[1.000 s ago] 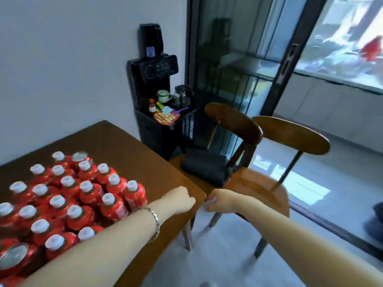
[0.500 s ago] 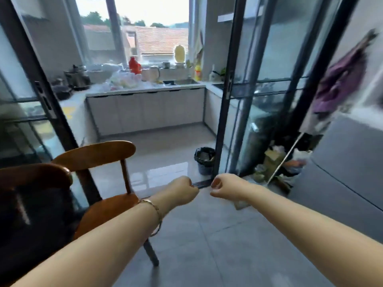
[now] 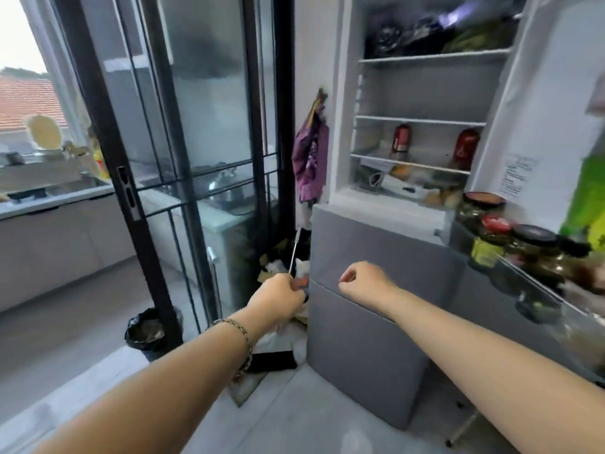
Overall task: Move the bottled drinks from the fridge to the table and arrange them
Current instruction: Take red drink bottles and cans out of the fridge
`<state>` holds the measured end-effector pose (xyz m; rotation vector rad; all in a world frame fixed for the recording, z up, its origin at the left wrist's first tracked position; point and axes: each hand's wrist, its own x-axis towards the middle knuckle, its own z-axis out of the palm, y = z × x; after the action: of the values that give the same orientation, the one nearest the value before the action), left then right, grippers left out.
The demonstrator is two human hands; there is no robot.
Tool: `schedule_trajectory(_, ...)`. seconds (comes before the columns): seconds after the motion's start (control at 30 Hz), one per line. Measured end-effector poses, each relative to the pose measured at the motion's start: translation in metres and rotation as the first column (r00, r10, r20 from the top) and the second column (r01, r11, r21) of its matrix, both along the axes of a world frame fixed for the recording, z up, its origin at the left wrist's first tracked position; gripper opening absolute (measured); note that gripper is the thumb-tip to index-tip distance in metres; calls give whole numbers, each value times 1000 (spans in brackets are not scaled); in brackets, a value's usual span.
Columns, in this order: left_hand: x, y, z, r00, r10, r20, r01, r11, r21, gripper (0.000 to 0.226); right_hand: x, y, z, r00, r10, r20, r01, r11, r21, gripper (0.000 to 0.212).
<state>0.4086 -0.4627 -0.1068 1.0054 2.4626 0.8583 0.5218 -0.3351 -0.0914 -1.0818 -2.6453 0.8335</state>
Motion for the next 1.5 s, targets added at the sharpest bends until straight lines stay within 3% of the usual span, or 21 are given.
schedule_trajectory(0.1,-16,61,1,999,-35,-8,35,998,47,16,-8,50,5,996,-86,-27,87,996,27,18)
schedule_trajectory(0.27,-63,190,20,992,-103,-66,116,967,225,30,-48,158,19,937,-273,-219,292,954,61,16)
schedule_trajectory(0.43,-111,315,42,982,-183,-48,187,904,385,32,-100,258,38,834,-421,-357,465,884,43,11)
schedule_trajectory(0.53,-132,386,52,970,-236,-57,238,877,418,33,-122,317,47,759,-497,-420,562,826,38,21)
schedule_trajectory(0.73,-152,499,54,944,-327,-53,305,797,521,28,-151,417,53,646,-546,-533,657,754,24,27)
schedule_trajectory(0.97,-167,640,53,943,-330,-37,294,778,555,39,-171,550,55,622,-646,-441,717,697,-10,50)
schedule_trajectory(1.1,-174,719,68,966,-236,108,133,807,576,46,-172,622,61,549,-754,-359,785,613,-86,65)
schedule_trajectory(1.2,-182,778,78,972,-195,134,93,835,543,54,-174,676,68,520,-800,-300,828,558,-53,71)
schedule_trajectory(1.37,-194,841,72,954,-139,265,-17,859,512,80,-177,737,67,221,-899,-379,913,327,-244,93)
schedule_trajectory(1.5,-198,871,70,973,-92,210,-15,889,458,100,-181,767,63,170,-908,-383,930,276,-242,96)
